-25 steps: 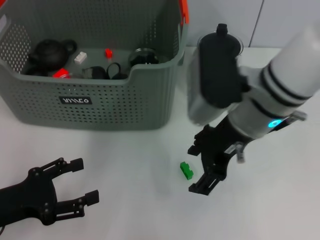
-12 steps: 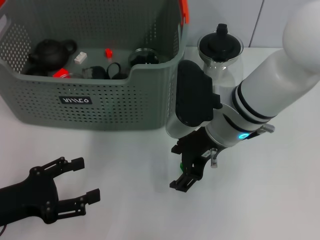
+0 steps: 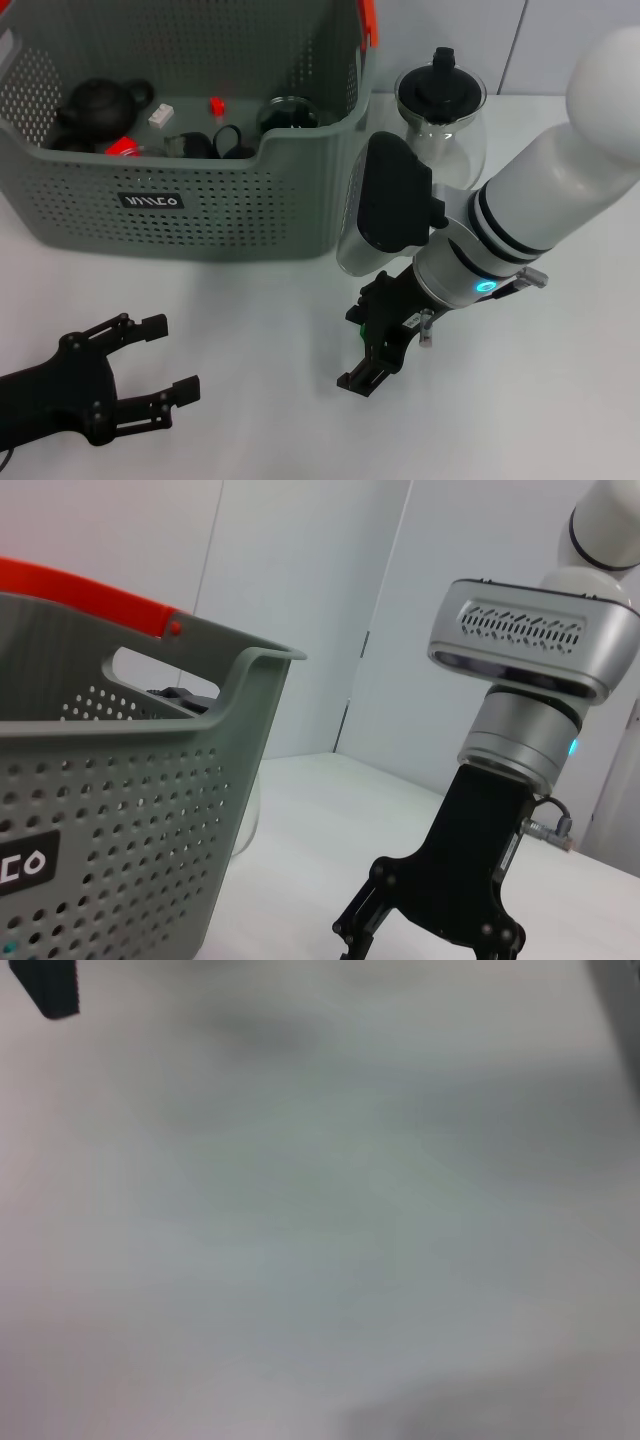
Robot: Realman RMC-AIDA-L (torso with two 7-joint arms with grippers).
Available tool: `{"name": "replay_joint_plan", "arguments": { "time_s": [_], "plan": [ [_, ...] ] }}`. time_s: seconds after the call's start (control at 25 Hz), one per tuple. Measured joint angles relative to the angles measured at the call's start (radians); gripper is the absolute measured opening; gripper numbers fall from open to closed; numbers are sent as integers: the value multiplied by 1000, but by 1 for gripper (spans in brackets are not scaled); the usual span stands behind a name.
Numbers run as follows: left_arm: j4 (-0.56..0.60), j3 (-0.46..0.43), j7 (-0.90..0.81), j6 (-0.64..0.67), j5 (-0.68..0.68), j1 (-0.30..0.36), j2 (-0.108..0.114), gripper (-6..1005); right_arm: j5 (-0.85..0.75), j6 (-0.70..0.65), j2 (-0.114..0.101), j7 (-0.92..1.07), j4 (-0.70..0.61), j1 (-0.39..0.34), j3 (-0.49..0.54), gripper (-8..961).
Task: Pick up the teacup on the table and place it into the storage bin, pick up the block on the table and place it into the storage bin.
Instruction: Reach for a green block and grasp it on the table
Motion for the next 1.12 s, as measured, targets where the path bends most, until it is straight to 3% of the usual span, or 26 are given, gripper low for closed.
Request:
{"name": "replay_joint_plan", "arguments": {
  "time_s": [0.56,1.12],
  "plan": [
    [-1,0,0,0,0,5,0,920,-22,-83,-11,43,-23,-10,19,911],
    [-1,0,-1,0,0,-3,0,920,-114,-139,-7,71,-109,-58,49,912]
  ]
}}
